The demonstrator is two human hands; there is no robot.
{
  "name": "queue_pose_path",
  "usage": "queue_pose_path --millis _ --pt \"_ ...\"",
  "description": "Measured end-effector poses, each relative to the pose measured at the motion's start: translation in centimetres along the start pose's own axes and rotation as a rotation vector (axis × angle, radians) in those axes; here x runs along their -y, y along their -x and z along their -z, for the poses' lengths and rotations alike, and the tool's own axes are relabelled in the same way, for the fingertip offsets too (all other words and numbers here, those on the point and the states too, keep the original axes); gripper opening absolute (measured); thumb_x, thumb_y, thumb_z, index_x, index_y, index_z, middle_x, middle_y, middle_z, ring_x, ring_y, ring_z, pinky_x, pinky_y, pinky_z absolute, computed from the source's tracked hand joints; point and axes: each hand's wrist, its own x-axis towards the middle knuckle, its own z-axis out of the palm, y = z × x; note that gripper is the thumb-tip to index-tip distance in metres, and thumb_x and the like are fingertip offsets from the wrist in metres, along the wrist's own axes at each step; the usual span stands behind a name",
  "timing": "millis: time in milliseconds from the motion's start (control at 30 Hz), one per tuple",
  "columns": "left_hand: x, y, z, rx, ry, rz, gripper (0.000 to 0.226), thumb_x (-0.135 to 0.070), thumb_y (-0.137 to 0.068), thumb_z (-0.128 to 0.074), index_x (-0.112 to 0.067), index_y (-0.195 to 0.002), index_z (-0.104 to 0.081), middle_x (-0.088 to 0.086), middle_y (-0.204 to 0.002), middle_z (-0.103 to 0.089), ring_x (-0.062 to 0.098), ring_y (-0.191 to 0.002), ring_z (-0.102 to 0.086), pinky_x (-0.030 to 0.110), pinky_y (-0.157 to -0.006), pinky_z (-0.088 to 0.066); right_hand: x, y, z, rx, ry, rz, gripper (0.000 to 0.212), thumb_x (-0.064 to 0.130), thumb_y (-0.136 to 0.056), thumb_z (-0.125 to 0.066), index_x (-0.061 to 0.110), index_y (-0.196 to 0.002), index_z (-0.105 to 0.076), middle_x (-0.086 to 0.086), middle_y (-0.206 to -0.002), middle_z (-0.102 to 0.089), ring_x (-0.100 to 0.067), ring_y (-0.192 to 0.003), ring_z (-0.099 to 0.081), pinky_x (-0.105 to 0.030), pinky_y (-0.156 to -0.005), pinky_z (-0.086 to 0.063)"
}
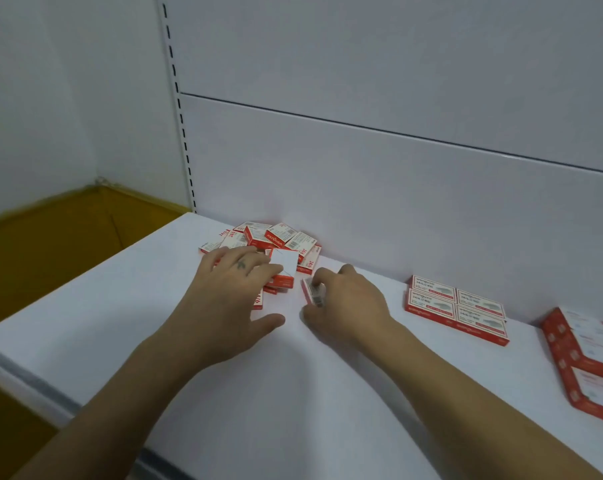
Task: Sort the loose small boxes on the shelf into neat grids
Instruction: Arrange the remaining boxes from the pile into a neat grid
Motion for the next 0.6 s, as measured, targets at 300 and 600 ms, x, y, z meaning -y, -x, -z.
queue_pose_path --millis 300,600 --pt "-3.5 -1.8 -1.1 0.027 0.003 -0.09 0.07 -0.065 -0.072 -0.054 -0.025 -0.13 -0.053 -0.001 -0.134 -0.056 0.025 -0.127 -0.046 0.047 -0.108 -0.027 -5.2 2.2 2.2 0.079 -0.237 0.043 0.078 0.024 -0.074 -0.068 0.035 -0.141 -0.03 0.002 -0.122 -0.058 -0.017 -0.11 -0.053 -0.029 -0.088 -0.046" --pt "-11.1 -5.1 -2.6 0.011 0.134 -0.243 0.064 -0.057 -0.077 -0.063 -0.028 -0.132 -0.048 -0.005 -0.127 -0.06 0.019 -0.119 -0.05 0.041 -0.105 -0.025 -11.4 7.1 6.3 -0.11 -0.3 0.109 0.071 0.013 -0.08 -0.066 0.04 -0.139 -0.036 0.022 -0.109 -0.05 -0.002 -0.098 -0.047 -0.023 -0.091 -0.043"
